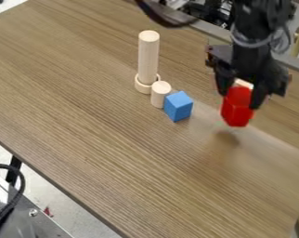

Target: Move the red hexagon from the top of a block and put it on the table

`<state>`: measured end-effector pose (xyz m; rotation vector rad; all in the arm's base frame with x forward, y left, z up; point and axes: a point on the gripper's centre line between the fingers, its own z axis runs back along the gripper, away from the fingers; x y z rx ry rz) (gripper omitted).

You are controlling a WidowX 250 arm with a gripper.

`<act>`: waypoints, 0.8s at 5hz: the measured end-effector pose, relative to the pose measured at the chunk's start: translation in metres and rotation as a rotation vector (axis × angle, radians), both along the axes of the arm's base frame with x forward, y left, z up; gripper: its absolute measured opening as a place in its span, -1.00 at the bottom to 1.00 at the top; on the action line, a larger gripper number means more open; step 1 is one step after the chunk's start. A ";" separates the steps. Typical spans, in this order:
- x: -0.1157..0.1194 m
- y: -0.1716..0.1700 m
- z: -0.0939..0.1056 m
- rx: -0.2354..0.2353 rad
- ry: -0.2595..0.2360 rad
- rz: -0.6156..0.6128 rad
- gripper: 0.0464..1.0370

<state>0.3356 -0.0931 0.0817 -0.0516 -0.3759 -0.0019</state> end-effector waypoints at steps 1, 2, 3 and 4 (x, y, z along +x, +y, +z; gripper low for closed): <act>0.003 -0.002 -0.014 0.023 0.010 -0.005 0.27; 0.007 0.000 -0.017 0.029 -0.003 0.023 0.44; 0.005 0.000 -0.017 0.018 0.008 0.041 0.89; 0.003 0.001 0.002 -0.029 -0.003 0.049 0.93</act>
